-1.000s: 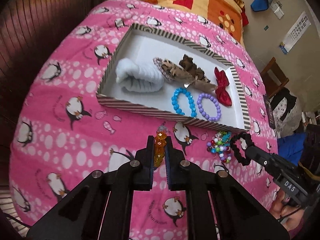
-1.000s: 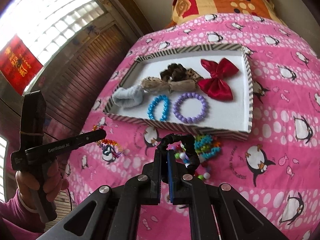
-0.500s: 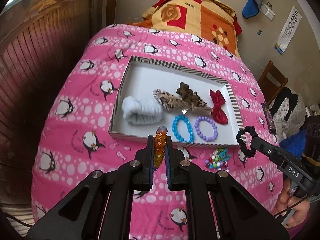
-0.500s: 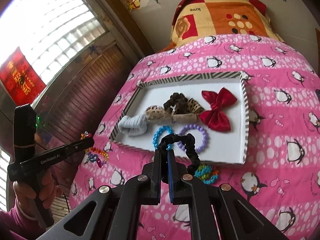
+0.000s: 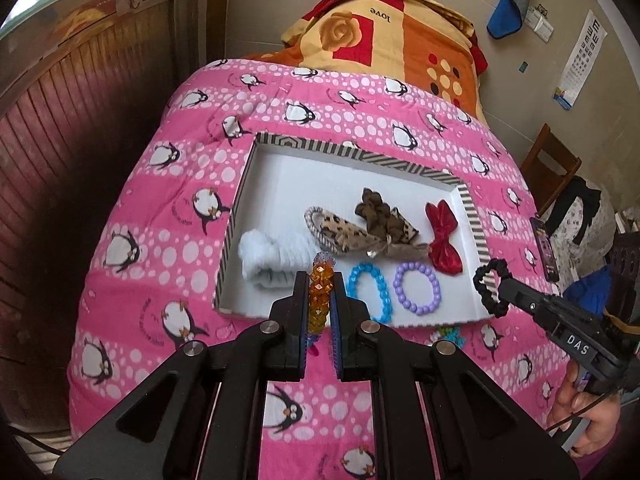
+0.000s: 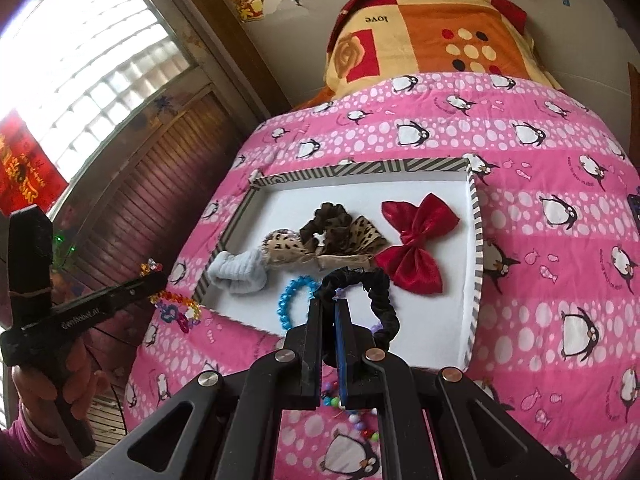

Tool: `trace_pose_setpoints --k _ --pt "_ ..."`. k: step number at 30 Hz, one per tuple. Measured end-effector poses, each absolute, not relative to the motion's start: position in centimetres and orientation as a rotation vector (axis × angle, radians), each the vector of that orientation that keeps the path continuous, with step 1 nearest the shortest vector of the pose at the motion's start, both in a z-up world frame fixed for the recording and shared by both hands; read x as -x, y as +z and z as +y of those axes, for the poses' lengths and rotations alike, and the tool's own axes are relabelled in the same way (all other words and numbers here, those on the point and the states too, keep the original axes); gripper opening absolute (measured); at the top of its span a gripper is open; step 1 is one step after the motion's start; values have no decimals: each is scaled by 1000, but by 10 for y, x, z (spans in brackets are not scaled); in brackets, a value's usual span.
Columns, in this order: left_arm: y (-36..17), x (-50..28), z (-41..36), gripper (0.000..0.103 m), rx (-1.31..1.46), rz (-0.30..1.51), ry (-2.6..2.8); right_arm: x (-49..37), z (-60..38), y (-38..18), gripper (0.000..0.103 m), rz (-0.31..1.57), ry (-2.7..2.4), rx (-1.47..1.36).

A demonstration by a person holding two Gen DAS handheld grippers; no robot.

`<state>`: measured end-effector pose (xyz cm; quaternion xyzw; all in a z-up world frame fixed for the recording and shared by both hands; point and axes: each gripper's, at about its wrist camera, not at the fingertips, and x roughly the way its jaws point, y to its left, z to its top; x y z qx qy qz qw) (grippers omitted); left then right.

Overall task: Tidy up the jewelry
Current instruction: 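Lower the orange bracelet into the tray with the left gripper while the right lowers the black scrunchie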

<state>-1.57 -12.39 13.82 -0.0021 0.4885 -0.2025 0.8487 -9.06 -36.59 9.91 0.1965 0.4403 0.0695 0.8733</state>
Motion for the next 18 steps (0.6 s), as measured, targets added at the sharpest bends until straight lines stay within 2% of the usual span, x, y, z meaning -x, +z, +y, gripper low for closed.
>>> trace_pose_setpoints --k 18 --pt "115 -79 -168 8 67 1094 -450 54 -386 46 5 1083 72 -389"
